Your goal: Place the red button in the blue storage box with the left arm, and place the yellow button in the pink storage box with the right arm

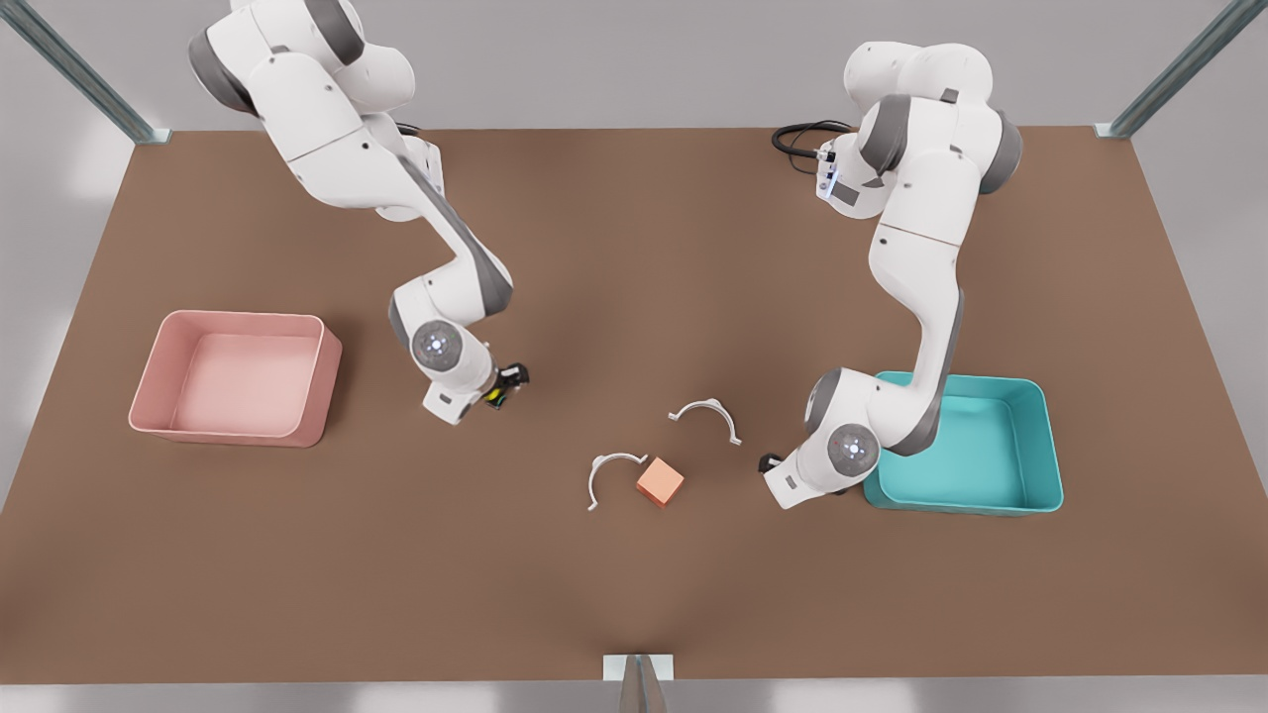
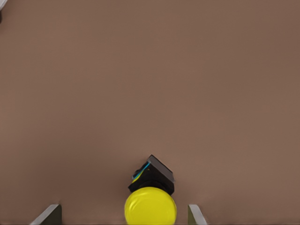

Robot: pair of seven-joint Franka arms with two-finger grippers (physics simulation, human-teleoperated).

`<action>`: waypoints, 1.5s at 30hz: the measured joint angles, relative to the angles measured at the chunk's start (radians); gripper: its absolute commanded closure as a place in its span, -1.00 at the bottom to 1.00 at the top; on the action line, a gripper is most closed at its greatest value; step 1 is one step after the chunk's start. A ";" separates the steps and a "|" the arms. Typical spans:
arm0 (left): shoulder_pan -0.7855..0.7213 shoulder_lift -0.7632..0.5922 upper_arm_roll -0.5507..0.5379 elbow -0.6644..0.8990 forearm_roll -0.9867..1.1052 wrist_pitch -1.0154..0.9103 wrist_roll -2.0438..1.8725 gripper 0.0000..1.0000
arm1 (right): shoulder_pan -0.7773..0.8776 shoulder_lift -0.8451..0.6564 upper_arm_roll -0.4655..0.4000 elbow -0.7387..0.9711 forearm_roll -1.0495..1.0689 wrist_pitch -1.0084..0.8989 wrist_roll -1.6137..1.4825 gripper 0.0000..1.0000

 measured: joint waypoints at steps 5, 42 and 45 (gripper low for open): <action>0.000 0.002 0.000 0.000 0.001 0.015 0.006 -0.25 | -0.004 0.046 -0.001 -0.019 0.000 0.067 0.030 -1.00; 0.340 -0.212 0.038 -0.083 0.025 -0.427 0.446 -1.00 | -0.340 -0.226 0.004 -0.096 0.006 0.077 0.017 -0.02; 0.296 -0.344 0.039 0.042 0.029 -0.450 0.425 -1.00 | -0.518 -0.312 0.004 -0.173 0.008 0.018 -0.049 -0.02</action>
